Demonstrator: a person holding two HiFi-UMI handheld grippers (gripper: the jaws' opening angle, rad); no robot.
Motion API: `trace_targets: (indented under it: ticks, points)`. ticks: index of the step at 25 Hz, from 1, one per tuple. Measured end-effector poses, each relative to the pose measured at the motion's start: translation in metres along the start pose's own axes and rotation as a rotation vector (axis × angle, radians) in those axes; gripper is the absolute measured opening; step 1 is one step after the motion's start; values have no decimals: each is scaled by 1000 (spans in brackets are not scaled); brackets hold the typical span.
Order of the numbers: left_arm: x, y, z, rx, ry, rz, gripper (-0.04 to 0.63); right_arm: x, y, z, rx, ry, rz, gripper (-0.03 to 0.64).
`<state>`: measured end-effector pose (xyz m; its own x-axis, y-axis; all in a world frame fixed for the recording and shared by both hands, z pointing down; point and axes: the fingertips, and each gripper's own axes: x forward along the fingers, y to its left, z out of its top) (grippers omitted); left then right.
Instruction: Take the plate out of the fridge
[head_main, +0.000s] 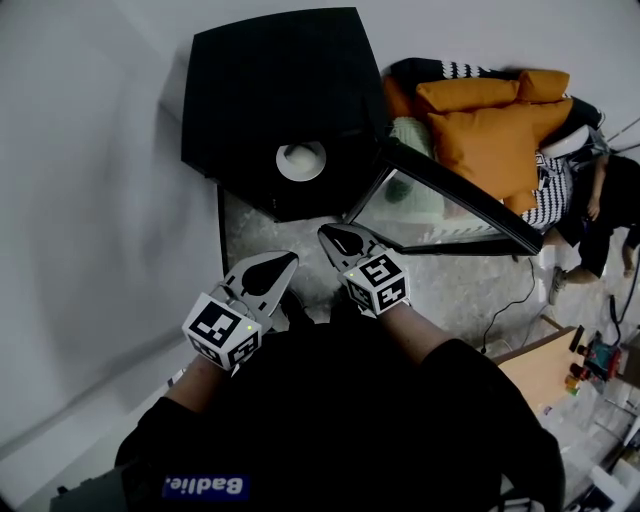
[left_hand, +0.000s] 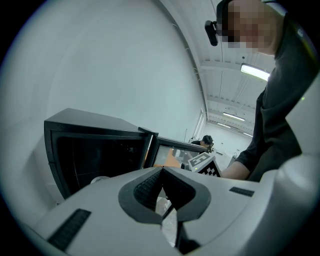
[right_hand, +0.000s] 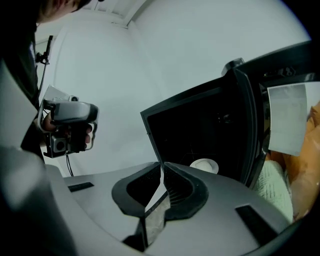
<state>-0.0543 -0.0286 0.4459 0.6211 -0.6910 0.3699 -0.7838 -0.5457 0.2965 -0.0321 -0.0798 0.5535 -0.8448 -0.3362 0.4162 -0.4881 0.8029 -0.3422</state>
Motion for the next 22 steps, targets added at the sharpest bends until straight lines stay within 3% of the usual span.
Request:
trace_targets:
  ticks: [22]
  points:
    - [-27, 11, -15, -26, 25, 48, 8, 51, -43, -43, 120, 59, -78, 12]
